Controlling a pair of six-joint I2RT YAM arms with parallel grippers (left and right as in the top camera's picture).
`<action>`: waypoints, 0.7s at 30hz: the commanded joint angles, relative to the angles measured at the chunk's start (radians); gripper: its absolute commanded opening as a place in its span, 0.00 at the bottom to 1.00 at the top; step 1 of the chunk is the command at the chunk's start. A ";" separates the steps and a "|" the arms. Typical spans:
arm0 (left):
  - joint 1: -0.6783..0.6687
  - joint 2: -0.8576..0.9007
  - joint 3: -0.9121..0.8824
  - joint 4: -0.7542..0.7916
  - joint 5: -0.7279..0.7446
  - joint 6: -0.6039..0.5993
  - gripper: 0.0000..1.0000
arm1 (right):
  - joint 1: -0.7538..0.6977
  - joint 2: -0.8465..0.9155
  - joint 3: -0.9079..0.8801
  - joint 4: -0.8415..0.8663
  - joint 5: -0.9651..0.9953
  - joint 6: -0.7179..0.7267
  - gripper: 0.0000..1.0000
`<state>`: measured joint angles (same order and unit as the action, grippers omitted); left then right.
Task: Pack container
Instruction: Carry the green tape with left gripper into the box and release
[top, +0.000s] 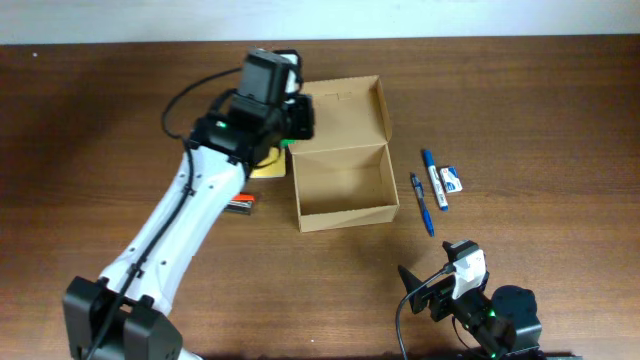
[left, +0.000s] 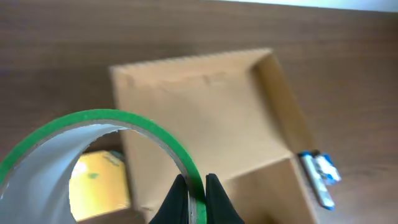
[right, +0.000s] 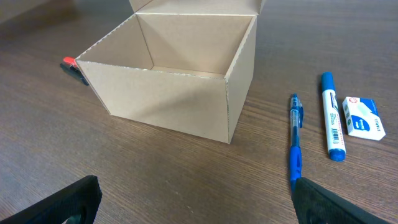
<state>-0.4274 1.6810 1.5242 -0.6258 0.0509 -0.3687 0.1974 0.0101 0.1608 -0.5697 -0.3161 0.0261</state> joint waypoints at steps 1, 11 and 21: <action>-0.068 -0.014 0.016 -0.004 -0.061 -0.122 0.02 | 0.005 -0.008 -0.006 0.002 -0.010 0.005 0.99; -0.216 0.145 0.016 -0.038 -0.183 -0.368 0.02 | 0.005 -0.008 -0.006 0.002 -0.010 0.005 0.99; -0.225 0.217 0.016 -0.023 -0.118 -0.379 0.02 | 0.005 -0.008 -0.006 0.002 -0.010 0.005 0.99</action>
<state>-0.6415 1.8713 1.5322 -0.6357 -0.1120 -0.7231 0.1974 0.0101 0.1608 -0.5697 -0.3161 0.0257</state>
